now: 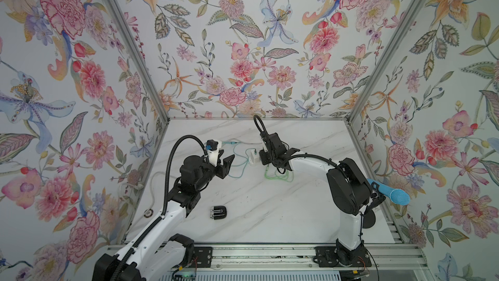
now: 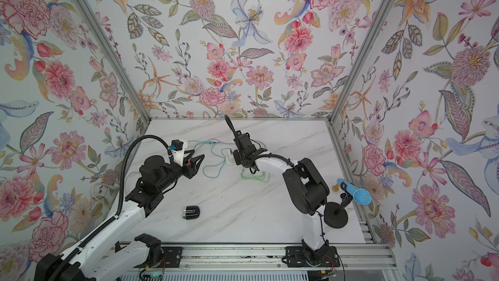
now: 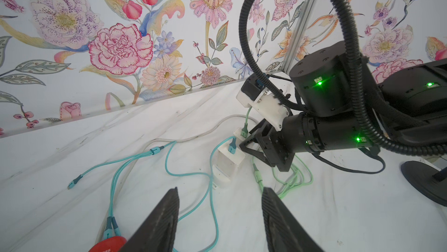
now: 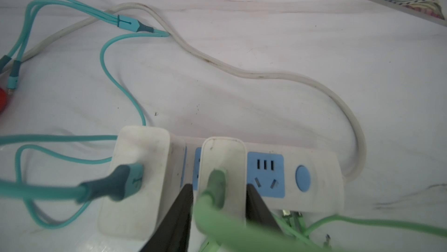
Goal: Charge the electric shaver
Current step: Insert the plug into the socket.
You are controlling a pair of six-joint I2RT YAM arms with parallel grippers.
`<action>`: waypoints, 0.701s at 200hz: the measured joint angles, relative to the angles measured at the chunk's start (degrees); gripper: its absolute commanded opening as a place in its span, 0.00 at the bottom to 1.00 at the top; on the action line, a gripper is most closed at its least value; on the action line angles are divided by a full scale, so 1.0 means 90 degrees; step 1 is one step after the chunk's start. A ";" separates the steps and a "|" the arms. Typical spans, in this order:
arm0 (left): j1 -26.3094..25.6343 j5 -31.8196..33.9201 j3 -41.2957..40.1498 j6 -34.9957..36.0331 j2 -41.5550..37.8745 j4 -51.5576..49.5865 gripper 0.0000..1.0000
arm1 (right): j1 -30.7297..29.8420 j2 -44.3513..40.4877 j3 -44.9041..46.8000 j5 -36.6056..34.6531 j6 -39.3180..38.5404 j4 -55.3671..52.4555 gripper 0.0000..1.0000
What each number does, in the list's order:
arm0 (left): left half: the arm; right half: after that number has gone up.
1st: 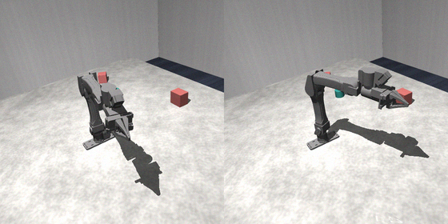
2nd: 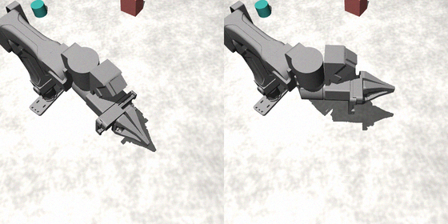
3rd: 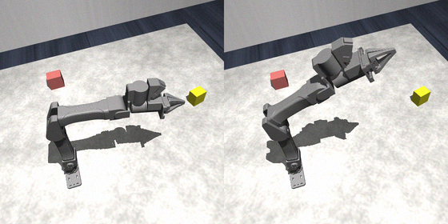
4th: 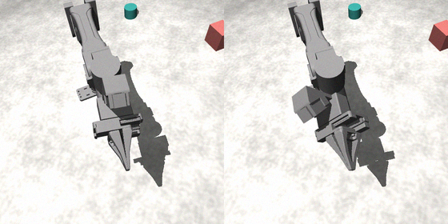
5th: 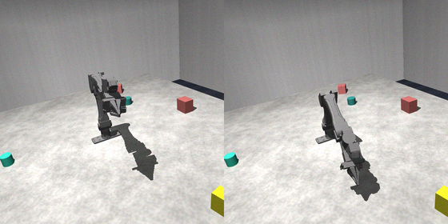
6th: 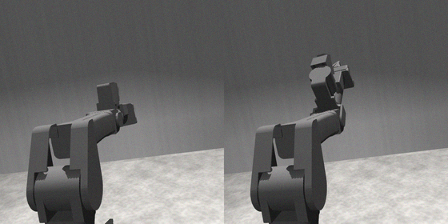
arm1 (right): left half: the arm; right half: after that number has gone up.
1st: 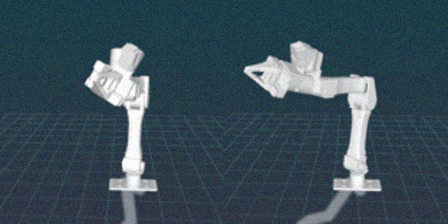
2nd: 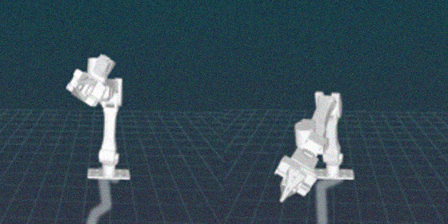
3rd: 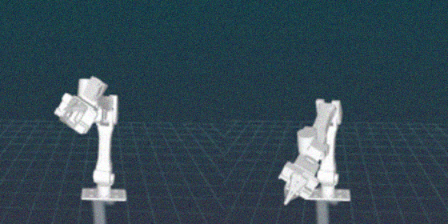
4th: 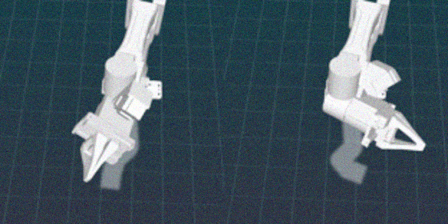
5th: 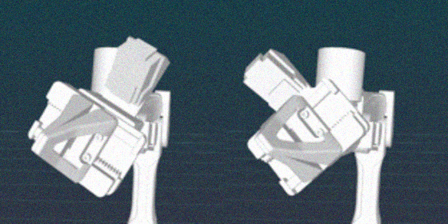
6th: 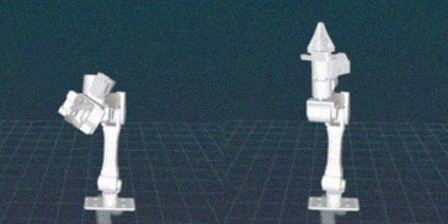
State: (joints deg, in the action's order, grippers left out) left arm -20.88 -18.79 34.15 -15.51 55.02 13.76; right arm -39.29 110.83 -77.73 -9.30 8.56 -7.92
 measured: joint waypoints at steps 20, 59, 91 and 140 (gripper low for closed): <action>0.0000 0.0024 0.0000 0.0000 -0.0010 0.0000 0.58 | 0.0007 -0.0333 0.0002 0.0185 -0.0044 -0.0316 0.50; 0.0000 0.0022 0.0000 0.0000 0.0027 -0.0002 0.59 | 0.0185 -0.0670 0.0036 0.0391 -0.0087 -0.0583 0.54; 0.0000 0.0075 0.0032 0.0002 0.0053 -0.0119 0.59 | 0.0206 -0.0993 0.0641 0.0566 -0.0083 -0.0714 0.51; 0.0000 0.0136 0.0061 -0.0002 0.0104 -0.0119 0.59 | 0.0284 -0.2331 0.2293 0.0585 0.0253 -0.0804 0.43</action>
State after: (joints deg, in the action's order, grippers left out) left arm -20.88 -17.56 34.70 -15.53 55.96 12.69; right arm -36.73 89.84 -57.10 -4.03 10.83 -15.16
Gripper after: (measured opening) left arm 0.591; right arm 0.447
